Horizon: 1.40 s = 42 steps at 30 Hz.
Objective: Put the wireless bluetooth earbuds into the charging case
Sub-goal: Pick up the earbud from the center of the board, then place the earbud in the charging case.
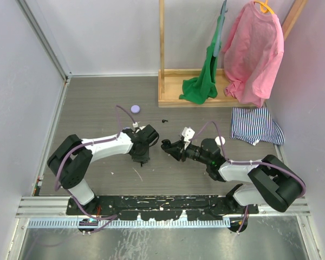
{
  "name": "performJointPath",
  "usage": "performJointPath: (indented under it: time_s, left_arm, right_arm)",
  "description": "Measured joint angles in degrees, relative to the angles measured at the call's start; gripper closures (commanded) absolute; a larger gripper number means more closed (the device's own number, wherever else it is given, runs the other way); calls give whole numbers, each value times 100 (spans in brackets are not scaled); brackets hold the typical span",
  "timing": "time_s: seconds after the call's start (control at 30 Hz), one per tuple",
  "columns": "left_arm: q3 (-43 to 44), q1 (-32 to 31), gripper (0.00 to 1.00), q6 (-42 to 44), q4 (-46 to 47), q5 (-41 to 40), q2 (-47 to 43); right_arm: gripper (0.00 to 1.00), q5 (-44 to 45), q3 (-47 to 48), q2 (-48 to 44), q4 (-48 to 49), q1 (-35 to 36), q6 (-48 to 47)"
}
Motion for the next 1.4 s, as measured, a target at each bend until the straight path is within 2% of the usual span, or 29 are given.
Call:
performJointPath:
  time_s: [0.4, 0.97, 1.4]
  left_arm:
    - [-566, -107, 93, 76, 415, -393, -632]
    - [-872, -337, 94, 1047, 1838, -1082, -2218]
    - [-1167, -404, 94, 1711, 3169, -861, -3440]
  right_arm:
    - [93, 4, 2, -2, 17, 94, -61]
    - [94, 345, -111, -46, 555, 181, -192]
    - [94, 455, -129, -109, 1119, 197, -144]
